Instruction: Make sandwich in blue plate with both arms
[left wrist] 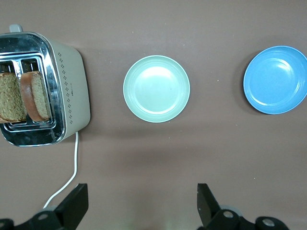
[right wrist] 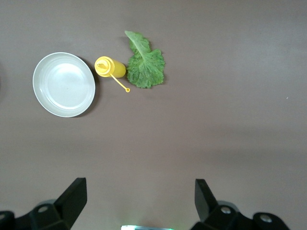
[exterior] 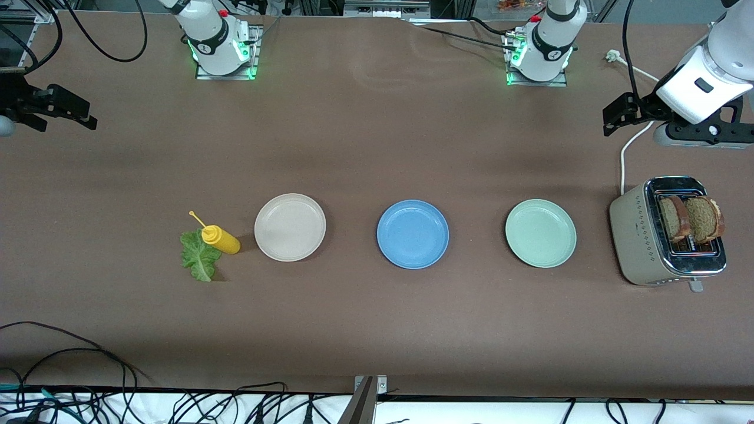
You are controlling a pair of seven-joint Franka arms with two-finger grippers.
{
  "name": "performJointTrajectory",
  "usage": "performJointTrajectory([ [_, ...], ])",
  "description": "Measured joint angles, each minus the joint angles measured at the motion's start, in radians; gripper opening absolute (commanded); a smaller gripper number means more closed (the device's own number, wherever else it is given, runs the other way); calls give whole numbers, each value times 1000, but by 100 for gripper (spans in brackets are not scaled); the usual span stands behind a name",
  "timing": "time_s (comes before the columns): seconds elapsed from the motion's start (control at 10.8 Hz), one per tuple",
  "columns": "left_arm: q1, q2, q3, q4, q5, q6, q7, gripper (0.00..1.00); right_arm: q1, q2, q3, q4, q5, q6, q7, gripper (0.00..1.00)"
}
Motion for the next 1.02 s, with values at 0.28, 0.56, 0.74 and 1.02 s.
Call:
performJointTrajectory([
  [0.28, 0, 0, 0, 0, 0, -3, 0, 100, 0, 0, 0, 0, -2, 0, 0, 100],
  [0.56, 0, 0, 0, 0, 0, -4, 0, 100, 0, 0, -1, 0, -2, 1, -1, 100],
  [0.74, 0, 0, 0, 0, 0, -4, 0, 100, 0, 0, -11, 0, -2, 2, -1, 100],
  [1.02, 0, 0, 0, 0, 0, -5, 0, 100, -1, 0, -17, 0, -2, 2, -1, 100],
])
